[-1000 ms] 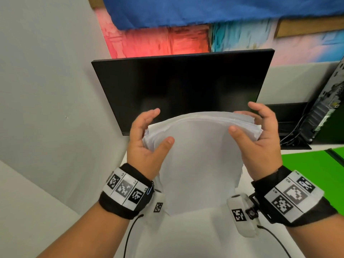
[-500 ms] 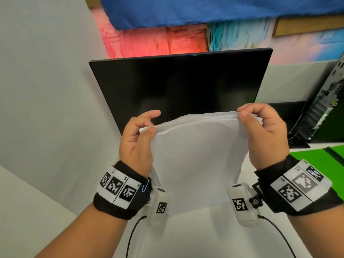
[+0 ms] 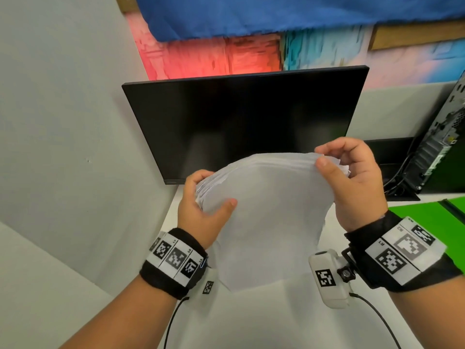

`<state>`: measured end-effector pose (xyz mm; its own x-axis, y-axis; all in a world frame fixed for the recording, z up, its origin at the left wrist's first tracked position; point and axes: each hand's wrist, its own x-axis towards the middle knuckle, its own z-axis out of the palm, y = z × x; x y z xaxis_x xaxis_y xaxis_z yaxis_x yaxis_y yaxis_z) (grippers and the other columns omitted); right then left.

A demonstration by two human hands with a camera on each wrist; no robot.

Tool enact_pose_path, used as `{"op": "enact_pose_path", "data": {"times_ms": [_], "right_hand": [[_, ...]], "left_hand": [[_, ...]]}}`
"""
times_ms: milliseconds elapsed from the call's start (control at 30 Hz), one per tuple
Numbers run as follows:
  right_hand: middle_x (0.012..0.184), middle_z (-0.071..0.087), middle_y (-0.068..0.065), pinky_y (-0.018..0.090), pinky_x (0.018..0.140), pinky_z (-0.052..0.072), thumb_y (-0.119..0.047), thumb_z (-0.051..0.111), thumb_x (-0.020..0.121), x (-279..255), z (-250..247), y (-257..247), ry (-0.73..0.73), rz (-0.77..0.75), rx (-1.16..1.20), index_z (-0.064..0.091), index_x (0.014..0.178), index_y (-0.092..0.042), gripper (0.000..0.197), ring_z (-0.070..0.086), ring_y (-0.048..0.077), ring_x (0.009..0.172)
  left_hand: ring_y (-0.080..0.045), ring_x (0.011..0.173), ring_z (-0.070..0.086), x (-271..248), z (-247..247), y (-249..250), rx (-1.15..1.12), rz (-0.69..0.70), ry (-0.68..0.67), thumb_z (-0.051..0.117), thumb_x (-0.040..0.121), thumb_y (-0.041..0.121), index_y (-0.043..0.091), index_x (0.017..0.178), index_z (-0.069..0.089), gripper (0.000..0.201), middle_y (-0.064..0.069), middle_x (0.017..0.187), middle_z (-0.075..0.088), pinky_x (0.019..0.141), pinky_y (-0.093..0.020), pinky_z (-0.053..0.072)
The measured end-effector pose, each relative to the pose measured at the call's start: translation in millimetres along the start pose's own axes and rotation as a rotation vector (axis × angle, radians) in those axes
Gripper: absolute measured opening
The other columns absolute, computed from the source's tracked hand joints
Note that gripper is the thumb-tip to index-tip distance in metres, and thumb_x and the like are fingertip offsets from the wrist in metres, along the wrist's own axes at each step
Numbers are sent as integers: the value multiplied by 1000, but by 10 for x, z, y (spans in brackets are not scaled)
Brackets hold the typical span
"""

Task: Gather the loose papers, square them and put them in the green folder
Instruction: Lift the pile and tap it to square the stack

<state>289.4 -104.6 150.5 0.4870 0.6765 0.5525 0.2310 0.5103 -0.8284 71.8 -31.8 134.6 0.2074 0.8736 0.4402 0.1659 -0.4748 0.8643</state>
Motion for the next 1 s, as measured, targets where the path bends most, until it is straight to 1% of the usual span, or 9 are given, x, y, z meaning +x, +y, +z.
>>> {"op": "enact_pose_path", "data": {"times_ms": [133, 233, 300, 500, 667, 800, 867, 933, 1000], "right_hand": [[104, 63, 1, 26, 79, 54, -47, 84, 50, -54, -108, 178, -173, 173, 76, 48, 110, -37, 71, 64, 13, 93], [89, 66, -1, 28, 75, 53, -18, 80, 64, -115, -62, 234, -108, 204, -40, 49, 106, -37, 55, 66, 5, 79], [86, 66, -10, 22, 74, 53, -17, 78, 65, -106, -37, 183, -65, 145, -3, 50, 104, -36, 51, 65, 0, 79], [120, 61, -1, 33, 84, 56, -39, 88, 38, -13, -200, 178, -280, 280, -10, 46, 125, -23, 98, 62, 11, 108], [87, 76, 5, 39, 76, 58, -47, 89, 27, -191, -177, 377, -240, 521, 31, 74, 85, -19, 66, 72, 22, 82], [83, 76, -2, 37, 76, 59, -9, 76, 68, -206, -136, 334, -169, 508, 91, 70, 93, -16, 27, 72, 17, 78], [81, 76, -7, 26, 67, 58, -1, 69, 76, -200, -100, 306, -84, 470, 112, 68, 96, -17, 26, 72, 12, 76], [80, 75, -9, 20, 64, 55, -4, 68, 78, -210, -48, 290, -19, 420, 85, 68, 98, -16, 23, 71, 9, 76], [82, 75, -9, 17, 64, 53, -4, 67, 80, -261, 3, 297, 9, 389, 80, 66, 104, -13, 26, 70, 5, 77]], "left_hand": [[4, 78, 58, 53, -32, -103, 47, -102, -1, 73, 74, 13, 33, 91, 56, 31, 21, 86, 56, 59, 0, 45], [-1, 79, 60, 62, -2, -86, 13, -185, 0, 71, 77, 20, 31, 88, 60, 19, 19, 82, 59, 69, -14, 49], [-5, 81, 62, 76, 9, -22, -41, -218, 60, 71, 77, 21, 33, 85, 60, 19, 16, 82, 61, 71, -19, 50], [-6, 84, 68, 260, -142, 280, -257, -154, 179, 73, 74, 13, 29, 86, 65, 22, 10, 88, 69, 72, -25, 58], [-24, 95, 70, 431, -283, 258, -443, -107, 55, 85, 55, 30, 19, 108, 61, 59, -3, 103, 71, 75, -39, 58], [-11, 80, 72, 385, -284, -83, -429, -288, -200, 90, 21, 51, 20, 99, 61, 88, 7, 84, 76, 64, -22, 57], [-16, 90, 70, 233, -188, -207, -314, -341, -251, 91, 27, 48, 23, 98, 64, 80, 3, 91, 76, 73, -28, 57], [-22, 99, 67, 87, -75, -253, -260, -329, -171, 86, 53, 27, 26, 92, 65, 44, 1, 99, 72, 83, -35, 54], [-16, 93, 68, -24, 19, -250, -219, -337, -56, 74, 72, 7, 27, 82, 63, 25, 6, 89, 68, 76, -26, 54]]}}
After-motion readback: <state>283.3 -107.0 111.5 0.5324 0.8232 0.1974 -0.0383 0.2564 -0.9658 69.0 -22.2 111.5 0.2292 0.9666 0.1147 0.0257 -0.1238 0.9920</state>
